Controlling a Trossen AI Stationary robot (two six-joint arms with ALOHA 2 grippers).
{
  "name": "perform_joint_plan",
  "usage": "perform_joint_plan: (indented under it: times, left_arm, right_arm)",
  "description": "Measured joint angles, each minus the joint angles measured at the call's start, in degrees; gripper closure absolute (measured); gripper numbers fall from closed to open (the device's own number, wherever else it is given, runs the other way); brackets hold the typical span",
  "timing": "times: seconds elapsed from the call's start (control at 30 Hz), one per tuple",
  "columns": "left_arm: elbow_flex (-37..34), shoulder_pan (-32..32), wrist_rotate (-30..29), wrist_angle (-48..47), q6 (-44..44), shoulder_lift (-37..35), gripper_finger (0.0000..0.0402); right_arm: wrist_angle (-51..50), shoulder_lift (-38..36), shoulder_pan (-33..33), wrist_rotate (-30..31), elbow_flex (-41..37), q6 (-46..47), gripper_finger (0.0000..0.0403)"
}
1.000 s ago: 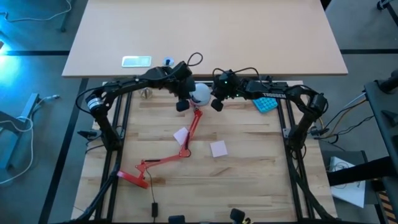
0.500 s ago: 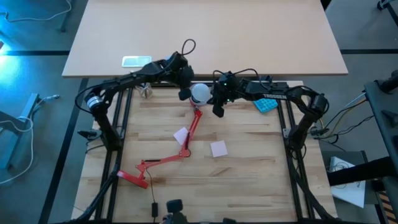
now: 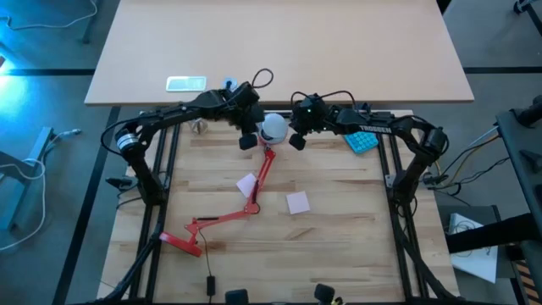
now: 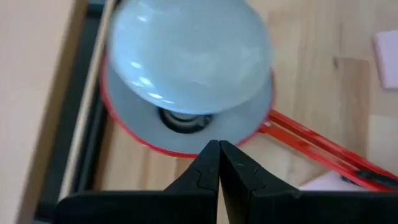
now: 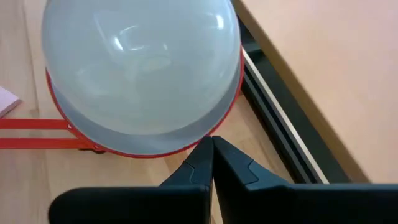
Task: Screw lightbulb
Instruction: Remove the lightbulb from the red lamp
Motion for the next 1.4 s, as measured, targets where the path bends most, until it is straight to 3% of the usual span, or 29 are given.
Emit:
perform_joint_plan:
  times: [0.13, 0.33, 0.4, 0.87, 1.07, 1.27, 1.4]
  left_arm:
    - [0.00, -0.37, -1.37, -0.31, 0.03, -0.10, 0.0401]
    - [0.00, 1.03, -7.39, 4.76, 0.82, -0.12, 0.0401]
    - [0.00, 1.66, -7.51, 6.94, 1.11, -0.12, 0.0402]
    - [-2.81, 2.44, -7.81, 13.08, 2.64, -0.10, 0.0401]
    - [-4.47, 2.18, -2.59, 14.51, 3.75, -0.06, 0.0401]
    - [-4.66, 1.18, -1.66, 12.78, 3.72, -0.11, 0.0401]
    - [-4.66, -0.50, -1.20, 7.98, 4.29, -0.14, 0.0401]
  right_arm:
    - [-0.69, -0.04, -0.14, -1.12, 0.00, 0.09, 0.0401]
    - [-2.27, -0.07, 0.19, -15.36, 0.00, 1.12, 0.0401]
    - [-2.17, -0.07, 0.44, -17.23, 0.00, 1.11, 0.0401]
    - [1.29, -0.04, 0.43, -16.22, 0.00, 2.62, 0.0401]
    - [0.94, -0.04, 0.43, -16.30, -0.03, 2.54, 0.0401]
    - [-0.15, 0.02, 0.19, -16.33, -0.04, 0.52, 0.0401]
    - [-1.03, 0.02, -0.64, -10.87, -0.04, -1.42, 0.0401]
